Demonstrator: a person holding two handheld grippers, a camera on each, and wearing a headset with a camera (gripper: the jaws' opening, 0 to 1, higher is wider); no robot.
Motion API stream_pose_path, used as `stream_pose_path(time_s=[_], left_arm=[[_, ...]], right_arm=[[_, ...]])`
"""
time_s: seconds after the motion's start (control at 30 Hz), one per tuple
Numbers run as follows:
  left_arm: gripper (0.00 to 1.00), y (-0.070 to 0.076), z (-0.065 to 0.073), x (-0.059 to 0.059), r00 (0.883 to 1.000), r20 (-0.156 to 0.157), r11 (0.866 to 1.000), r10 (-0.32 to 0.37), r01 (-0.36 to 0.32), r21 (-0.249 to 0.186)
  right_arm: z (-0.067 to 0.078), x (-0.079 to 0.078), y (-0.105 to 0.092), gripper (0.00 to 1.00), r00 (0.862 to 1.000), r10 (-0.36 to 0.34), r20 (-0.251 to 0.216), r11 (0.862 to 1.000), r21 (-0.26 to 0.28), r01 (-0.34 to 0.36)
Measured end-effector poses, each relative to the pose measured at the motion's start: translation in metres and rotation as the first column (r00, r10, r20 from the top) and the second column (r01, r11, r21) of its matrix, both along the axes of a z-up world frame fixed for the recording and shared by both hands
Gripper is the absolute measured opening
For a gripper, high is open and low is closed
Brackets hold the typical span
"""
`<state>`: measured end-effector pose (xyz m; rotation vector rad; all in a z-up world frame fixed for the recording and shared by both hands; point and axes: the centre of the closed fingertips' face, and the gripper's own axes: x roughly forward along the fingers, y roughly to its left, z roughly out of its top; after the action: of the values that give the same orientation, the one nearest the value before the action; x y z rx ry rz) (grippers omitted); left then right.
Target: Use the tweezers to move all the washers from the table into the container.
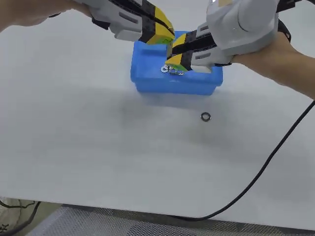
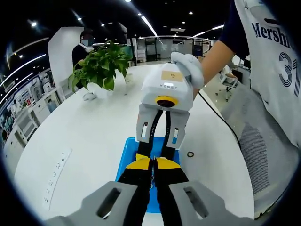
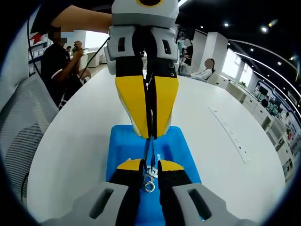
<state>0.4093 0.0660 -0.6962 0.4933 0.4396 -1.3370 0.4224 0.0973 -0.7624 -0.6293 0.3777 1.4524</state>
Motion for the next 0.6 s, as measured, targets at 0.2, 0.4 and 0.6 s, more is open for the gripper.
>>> stream_pose_path(time_s=[0.2, 0.4, 0.6], left_arm=[[0.05, -0.003, 0.022, -0.011, 1.0, 0.027, 1.0, -0.01, 0.011, -0.01], [0.05, -0.011, 0.042, -0.022, 0.997, 0.065, 0.999, -0.035, 0.036, -0.011], [0.05, -0.023, 0.054, -0.041, 0.994, 0.086, 0.997, -0.073, 0.073, 0.012]], right_arm=[[0.022, -0.008, -0.004, 0.14, 1.0, 0.007, 0.027, 0.999, 0.034, -0.008], [0.045, -0.017, -0.014, 0.15, 1.0, -0.013, 0.02, 0.996, 0.086, 0.011], [0.063, -0.034, -0.023, 0.14, 0.999, -0.005, 0.037, 0.993, 0.115, 0.001]])
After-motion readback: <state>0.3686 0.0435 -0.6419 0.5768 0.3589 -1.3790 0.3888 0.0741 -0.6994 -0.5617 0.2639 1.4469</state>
